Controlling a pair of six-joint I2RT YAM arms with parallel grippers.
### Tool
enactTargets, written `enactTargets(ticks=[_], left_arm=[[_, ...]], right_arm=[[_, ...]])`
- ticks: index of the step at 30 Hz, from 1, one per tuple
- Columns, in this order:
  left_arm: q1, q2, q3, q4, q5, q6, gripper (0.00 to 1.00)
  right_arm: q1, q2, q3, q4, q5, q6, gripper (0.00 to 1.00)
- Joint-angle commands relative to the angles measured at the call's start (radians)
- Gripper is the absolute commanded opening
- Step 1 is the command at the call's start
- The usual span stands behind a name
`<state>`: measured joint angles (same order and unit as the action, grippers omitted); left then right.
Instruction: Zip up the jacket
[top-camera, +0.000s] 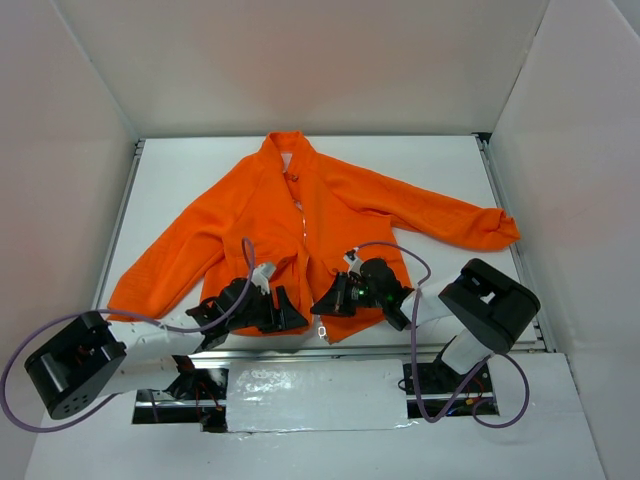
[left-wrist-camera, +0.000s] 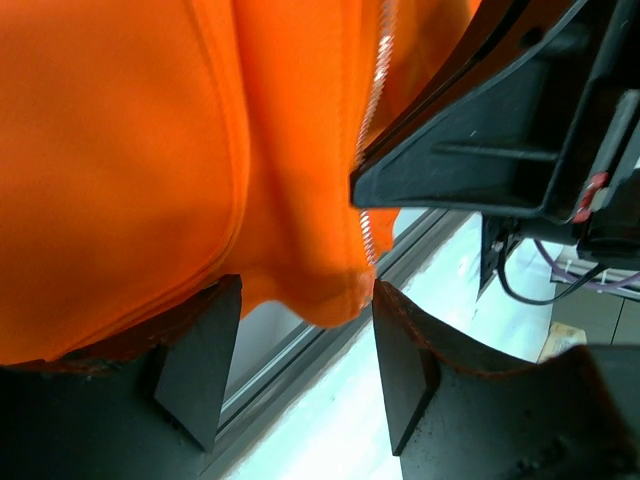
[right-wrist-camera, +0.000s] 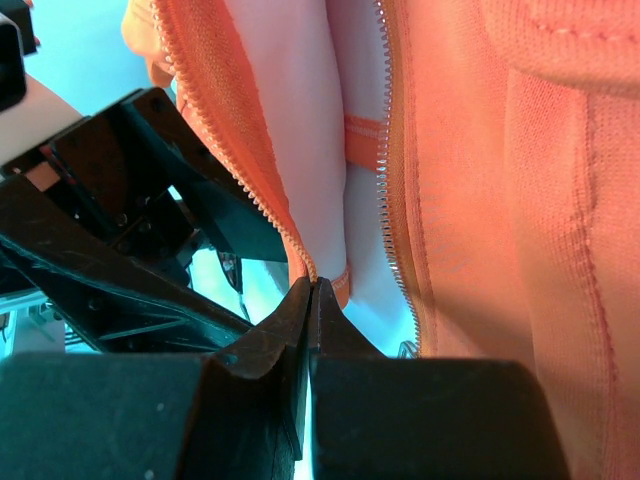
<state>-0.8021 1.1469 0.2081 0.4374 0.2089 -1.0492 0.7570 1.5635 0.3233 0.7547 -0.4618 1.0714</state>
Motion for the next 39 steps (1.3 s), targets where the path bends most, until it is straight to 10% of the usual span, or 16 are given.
enactTargets(ticks=[1,10,27,32,39], left_arm=[[-0.005,0.033,0.047,0.064,-0.014,0.018,0.67],[-0.005,0.115,0.034,0.164,0.023,-0.002,0.57],[-0.005,0.192,0.019,0.303,0.096,-0.035,0.0],[-0.005,0.163,-0.024,0.394,0.084,-0.077,0.0],[-0.008,0.004,-0.093,0.311,-0.095,-0.191,0.0]], right_arm=[[0.008,0.006,0.007,0.025,-0.014,-0.027,0.0],[0.01,0.004,0.013,0.014,-0.017,-0.034,0.0],[0.008,0.041,0.026,0.023,-0.032,-0.034,0.0],[0.008,0.024,0.003,0.087,-0.063,-0.025,0.49],[0.01,-0.143,0.02,-0.211,0.05,-0.134,0.58]])
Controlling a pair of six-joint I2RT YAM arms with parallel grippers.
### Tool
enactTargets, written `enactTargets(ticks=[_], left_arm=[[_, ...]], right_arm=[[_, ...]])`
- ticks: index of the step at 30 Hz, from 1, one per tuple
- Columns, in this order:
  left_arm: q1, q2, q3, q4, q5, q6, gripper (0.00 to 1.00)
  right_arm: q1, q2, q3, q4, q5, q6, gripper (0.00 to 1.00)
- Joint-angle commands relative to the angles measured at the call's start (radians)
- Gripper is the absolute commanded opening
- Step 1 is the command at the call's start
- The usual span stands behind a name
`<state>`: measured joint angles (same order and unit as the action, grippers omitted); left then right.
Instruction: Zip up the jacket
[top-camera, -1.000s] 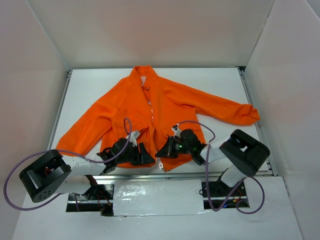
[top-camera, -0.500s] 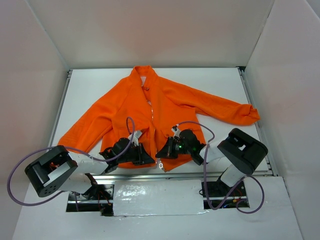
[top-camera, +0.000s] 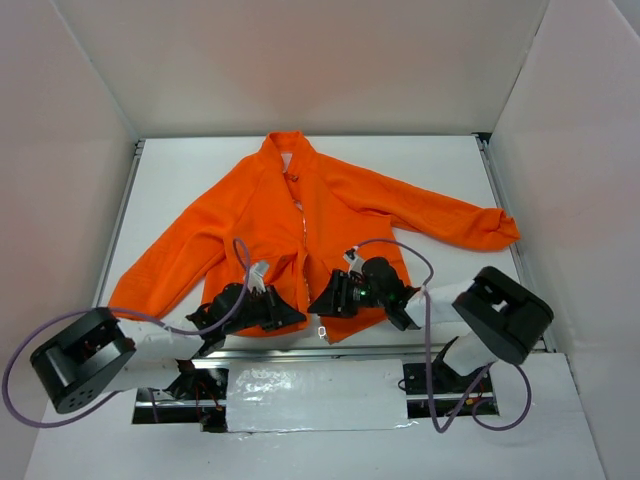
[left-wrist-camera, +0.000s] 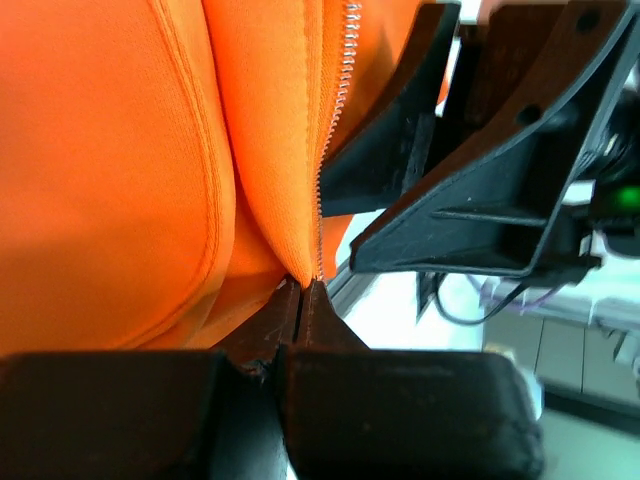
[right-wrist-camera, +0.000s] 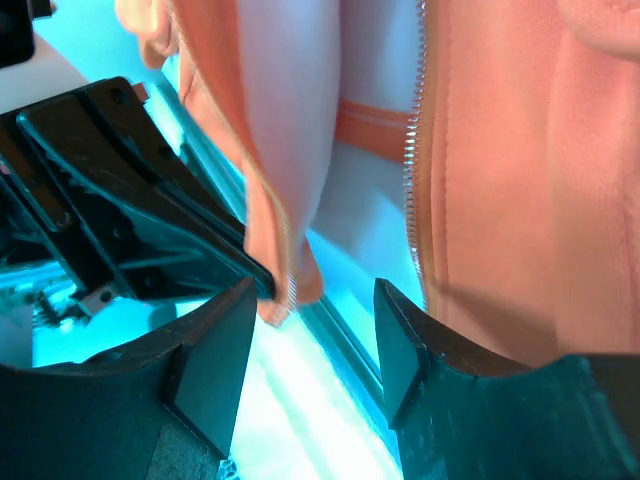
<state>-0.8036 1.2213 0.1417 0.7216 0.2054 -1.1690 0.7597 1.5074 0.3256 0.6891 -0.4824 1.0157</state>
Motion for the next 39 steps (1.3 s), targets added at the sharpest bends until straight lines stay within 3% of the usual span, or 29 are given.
enactTargets(ticks=[1,5,7,11,14,21,33,39], left_arm=[[-0.008,-0.121,-0.033,0.009,-0.147,-0.086,0.0],[-0.042,-0.25,-0.057,-0.08,-0.286,-0.165,0.0],[-0.066,-0.302,-0.057,-0.096,-0.357,-0.166,0.0],[-0.097,-0.318,-0.04,-0.099,-0.403,-0.147,0.0],[-0.12,-0.284,-0.079,0.039,-0.397,-0.155,0.0],[-0.16,-0.25,-0.116,0.182,-0.397,-0.146,0.0],[-0.181,-0.224,-0.108,0.203,-0.403,-0.133,0.0],[-0.181,-0.258,-0.113,0.188,-0.408,-0.126,0.0]], right_arm=[[0.007,-0.142,0.032,-0.202,0.099,-0.098,0.58],[0.01,-0.257,0.087,-0.506,0.226,-0.213,0.58],[0.012,-0.297,0.099,-0.53,0.191,-0.264,0.56],[0.01,-0.332,0.063,-0.371,0.035,-0.246,0.55],[0.012,-0.297,0.05,-0.243,-0.043,-0.192,0.55],[0.01,-0.173,0.104,-0.157,-0.107,-0.169,0.46],[0.013,-0.136,0.115,-0.054,-0.15,-0.141,0.43],[0.013,-0.156,0.087,-0.083,-0.04,-0.114,0.42]])
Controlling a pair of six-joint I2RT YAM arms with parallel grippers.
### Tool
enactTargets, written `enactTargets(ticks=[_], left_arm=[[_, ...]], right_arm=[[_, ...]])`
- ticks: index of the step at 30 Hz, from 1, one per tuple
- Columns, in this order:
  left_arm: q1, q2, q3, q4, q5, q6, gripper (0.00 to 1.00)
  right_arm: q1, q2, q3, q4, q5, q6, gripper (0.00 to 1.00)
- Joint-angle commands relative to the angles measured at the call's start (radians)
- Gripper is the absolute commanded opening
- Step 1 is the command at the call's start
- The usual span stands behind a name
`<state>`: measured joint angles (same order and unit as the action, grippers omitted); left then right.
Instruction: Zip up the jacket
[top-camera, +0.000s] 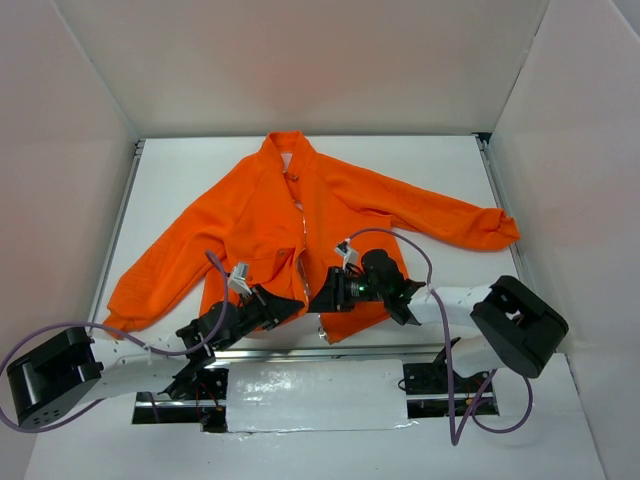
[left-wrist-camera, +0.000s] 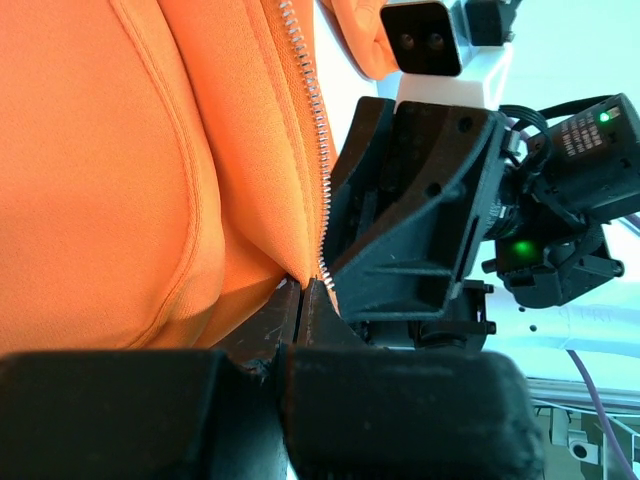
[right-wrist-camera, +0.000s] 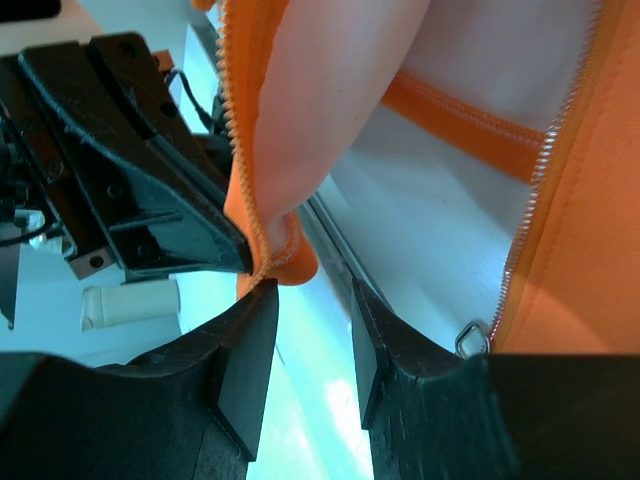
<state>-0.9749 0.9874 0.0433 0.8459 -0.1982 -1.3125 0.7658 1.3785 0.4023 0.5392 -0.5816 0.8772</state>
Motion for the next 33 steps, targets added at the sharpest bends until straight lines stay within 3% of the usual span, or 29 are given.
enactTargets(ticks=[1,9,14,25,33], left_arm=[[-0.008,-0.033,-0.013,0.053,-0.004,0.021,0.0],[-0.01,-0.052,-0.01,-0.001,-0.023,0.021,0.0],[-0.011,-0.043,0.003,0.009,-0.01,0.029,0.0],[-0.01,0.007,0.024,0.053,0.023,0.042,0.0],[-0.013,0.0,0.021,0.051,0.016,0.044,0.0]], right_arm=[[0.007,-0.036,-0.017,0.082,0.077,0.04,0.42],[0.007,-0.093,-0.088,0.264,0.057,0.109,0.39],[0.007,-0.125,-0.099,0.277,0.054,0.098,0.41],[0.01,-0.018,-0.071,0.257,0.054,0.117,0.41],[0.029,0.011,-0.06,0.281,0.028,0.128,0.31]])
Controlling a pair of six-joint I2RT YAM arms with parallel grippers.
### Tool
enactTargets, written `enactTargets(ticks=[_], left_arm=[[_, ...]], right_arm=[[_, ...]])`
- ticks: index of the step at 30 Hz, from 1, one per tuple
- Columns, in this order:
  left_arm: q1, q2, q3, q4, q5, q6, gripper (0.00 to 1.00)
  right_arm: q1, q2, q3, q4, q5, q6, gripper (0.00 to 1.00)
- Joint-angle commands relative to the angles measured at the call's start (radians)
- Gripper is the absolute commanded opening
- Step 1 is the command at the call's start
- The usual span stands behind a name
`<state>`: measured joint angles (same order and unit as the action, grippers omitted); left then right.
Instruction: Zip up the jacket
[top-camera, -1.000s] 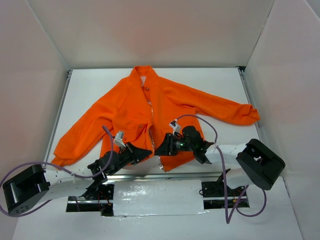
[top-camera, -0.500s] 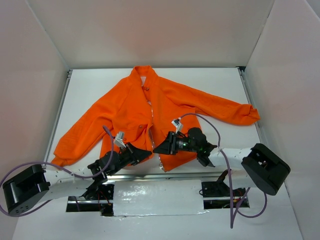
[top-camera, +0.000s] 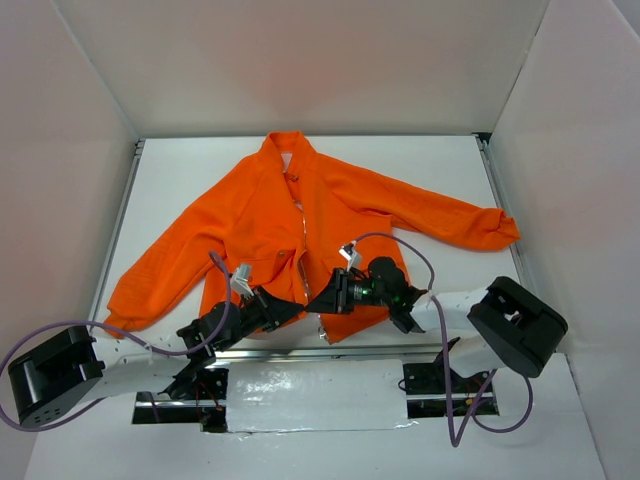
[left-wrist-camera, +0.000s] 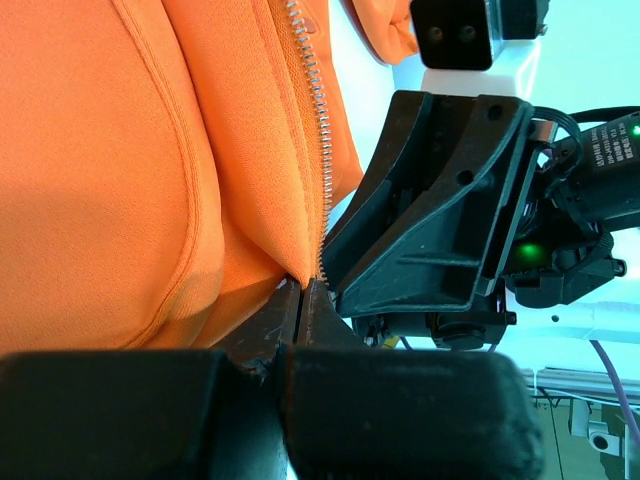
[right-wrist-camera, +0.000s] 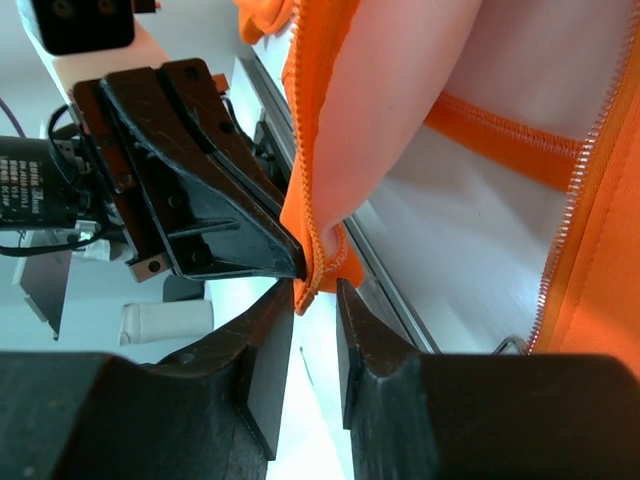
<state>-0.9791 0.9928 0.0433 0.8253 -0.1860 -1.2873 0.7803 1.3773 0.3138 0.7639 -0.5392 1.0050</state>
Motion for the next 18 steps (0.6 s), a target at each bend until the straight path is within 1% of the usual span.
enactTargets(ticks=[1,4,7,9,11,12,13,15,16,18], left_arm=[[-0.009,-0.003,0.021,0.075,0.005,0.019,0.0],[-0.009,0.009,0.024,0.09,0.014,0.019,0.0],[-0.007,0.018,0.032,0.097,0.029,0.023,0.0],[-0.009,0.021,0.035,0.094,0.034,0.025,0.0],[-0.009,0.018,0.038,0.086,0.037,0.026,0.0],[-0.007,0.017,0.036,0.074,0.037,0.025,0.03],[-0.007,0.014,0.036,0.071,0.037,0.025,0.13],[-0.007,0.007,0.024,0.08,0.039,0.022,0.23],[-0.009,0.004,0.02,0.084,0.039,0.02,0.31],[-0.007,0.003,0.01,0.098,0.043,0.022,0.35]], right_arm=[[0.02,0.017,0.036,0.06,-0.018,0.001,0.3],[0.027,0.037,0.039,0.081,-0.022,0.014,0.26],[0.028,0.063,0.047,0.086,-0.021,0.014,0.19],[0.028,0.068,0.047,0.086,-0.018,0.011,0.08],[0.028,0.065,0.048,0.077,-0.016,0.001,0.0],[0.028,0.06,0.05,0.058,-0.016,-0.014,0.0],[0.028,0.049,0.051,0.045,-0.022,-0.025,0.0],[0.025,0.036,0.065,0.0,-0.042,-0.081,0.0],[0.028,0.025,0.071,-0.017,-0.068,-0.126,0.0],[0.027,0.014,0.082,-0.038,-0.093,-0.161,0.0]])
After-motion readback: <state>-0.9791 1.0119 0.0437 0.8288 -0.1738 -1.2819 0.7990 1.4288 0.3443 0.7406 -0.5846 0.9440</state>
